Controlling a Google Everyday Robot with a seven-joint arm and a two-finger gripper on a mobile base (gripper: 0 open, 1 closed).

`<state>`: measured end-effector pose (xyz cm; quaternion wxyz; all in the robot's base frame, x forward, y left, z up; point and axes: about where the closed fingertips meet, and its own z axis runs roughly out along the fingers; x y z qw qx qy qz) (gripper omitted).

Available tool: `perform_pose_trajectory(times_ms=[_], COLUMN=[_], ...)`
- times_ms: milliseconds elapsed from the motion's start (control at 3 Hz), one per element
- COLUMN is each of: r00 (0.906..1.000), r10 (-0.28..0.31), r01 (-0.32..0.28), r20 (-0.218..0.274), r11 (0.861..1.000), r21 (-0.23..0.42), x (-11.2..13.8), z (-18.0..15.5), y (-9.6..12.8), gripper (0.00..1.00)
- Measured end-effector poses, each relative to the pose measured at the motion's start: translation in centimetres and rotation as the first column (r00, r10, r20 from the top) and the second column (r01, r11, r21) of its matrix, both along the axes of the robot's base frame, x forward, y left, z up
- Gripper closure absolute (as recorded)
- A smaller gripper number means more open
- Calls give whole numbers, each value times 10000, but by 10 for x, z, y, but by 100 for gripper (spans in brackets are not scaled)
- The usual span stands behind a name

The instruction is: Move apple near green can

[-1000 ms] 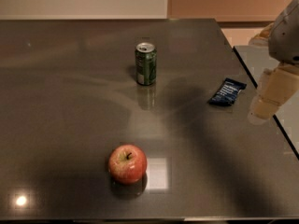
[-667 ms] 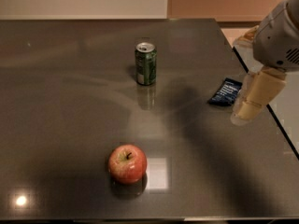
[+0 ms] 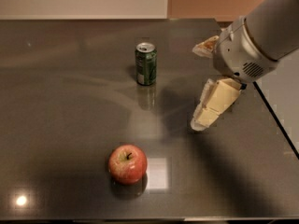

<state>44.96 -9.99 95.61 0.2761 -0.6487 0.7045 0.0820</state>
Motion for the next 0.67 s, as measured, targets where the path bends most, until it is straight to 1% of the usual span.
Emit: perform_pose_trajectory(times_ms=[333,667], r00=[9963,9853], r10=[846,1698], r01=[-837,-1681], r20=[-159,-212], r11=[9953,9836], r21=[480,656], x=[-5,-14], z=[-16,-32], y=[33,58], gripper=[0,0])
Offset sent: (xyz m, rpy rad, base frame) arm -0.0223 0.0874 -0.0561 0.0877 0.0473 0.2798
